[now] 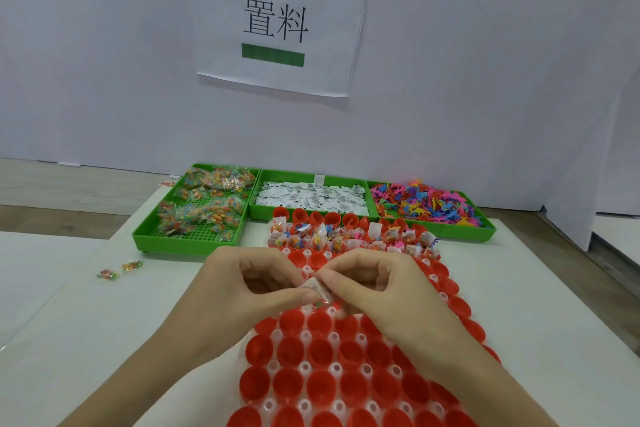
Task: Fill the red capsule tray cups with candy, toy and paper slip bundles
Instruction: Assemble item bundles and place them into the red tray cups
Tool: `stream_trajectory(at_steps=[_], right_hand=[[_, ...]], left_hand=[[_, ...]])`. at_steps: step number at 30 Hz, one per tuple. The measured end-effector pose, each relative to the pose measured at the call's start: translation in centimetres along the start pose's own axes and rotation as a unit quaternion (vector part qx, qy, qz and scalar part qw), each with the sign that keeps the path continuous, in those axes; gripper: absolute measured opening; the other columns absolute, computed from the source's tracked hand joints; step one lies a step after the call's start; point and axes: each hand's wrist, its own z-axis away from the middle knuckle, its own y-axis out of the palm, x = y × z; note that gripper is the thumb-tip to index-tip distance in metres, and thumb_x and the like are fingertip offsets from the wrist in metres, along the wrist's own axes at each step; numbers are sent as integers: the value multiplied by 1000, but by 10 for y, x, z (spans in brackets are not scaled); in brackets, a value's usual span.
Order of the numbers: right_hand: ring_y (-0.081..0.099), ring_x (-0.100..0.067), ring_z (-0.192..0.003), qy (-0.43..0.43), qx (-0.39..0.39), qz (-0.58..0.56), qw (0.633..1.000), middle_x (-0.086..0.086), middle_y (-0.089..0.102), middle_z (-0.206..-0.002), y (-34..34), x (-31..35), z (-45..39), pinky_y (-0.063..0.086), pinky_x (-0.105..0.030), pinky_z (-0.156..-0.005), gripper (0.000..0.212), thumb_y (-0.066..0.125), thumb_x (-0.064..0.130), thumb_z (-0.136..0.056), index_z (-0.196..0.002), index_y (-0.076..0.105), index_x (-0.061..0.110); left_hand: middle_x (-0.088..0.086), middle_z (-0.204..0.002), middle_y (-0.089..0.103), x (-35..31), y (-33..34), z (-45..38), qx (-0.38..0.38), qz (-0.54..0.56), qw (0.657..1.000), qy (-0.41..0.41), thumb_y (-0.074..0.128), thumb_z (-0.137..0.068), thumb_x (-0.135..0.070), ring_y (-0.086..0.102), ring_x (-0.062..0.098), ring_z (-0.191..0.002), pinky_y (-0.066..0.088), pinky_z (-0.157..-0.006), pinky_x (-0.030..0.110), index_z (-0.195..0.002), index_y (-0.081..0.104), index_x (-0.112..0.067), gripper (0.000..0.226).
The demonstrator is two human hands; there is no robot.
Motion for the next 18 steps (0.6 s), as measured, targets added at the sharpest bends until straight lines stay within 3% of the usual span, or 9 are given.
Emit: stream_trajectory(at_steps=[4,9,13,16,18], right_hand=[[76,-18,-81,-6,-16,86,996,0,79,-87,-30,2,-36,58,-19,-67,11,68,19,-97,-100,78,14],[73,-15,-78,74,-94,100,988,-14,78,-94,-101,-22,-105,57,-18,-65,14,67,14,-97,-102,76,5],[67,-16,-72,114,-160,265,944,-15,76,-91,-147,-57,-145,60,-30,-76,17,64,9,-98,-104,76,-2],[62,-8,-66,113,-147,381,906,-7,74,-84,-158,-75,-156,49,-19,-64,17,67,13,-97,-104,79,3],[61,-10,-74,99,-156,411,893,-8,76,-93,-159,-84,-160,45,-20,-70,16,70,16,-96,-104,79,6]], left_hand=[[3,-75,70,3,0,-2,-29,-25,999,1,88,-68,-45,66,16,-62,53,-58,27,-78,79,-25,24],[5,-79,79,3,0,-3,-12,13,1000,-18,87,-73,-29,75,18,-69,59,-65,25,-77,77,-21,13],[12,-77,78,4,0,-4,-11,42,999,-24,86,-75,-17,76,26,-67,60,-62,24,-77,76,-17,11],[13,-77,78,4,0,-4,-14,38,999,-21,86,-76,-17,77,29,-70,62,-64,29,-79,77,-17,10],[13,-77,78,4,-1,-4,-17,34,999,-19,85,-76,-17,76,29,-70,63,-64,30,-81,78,-16,9]])
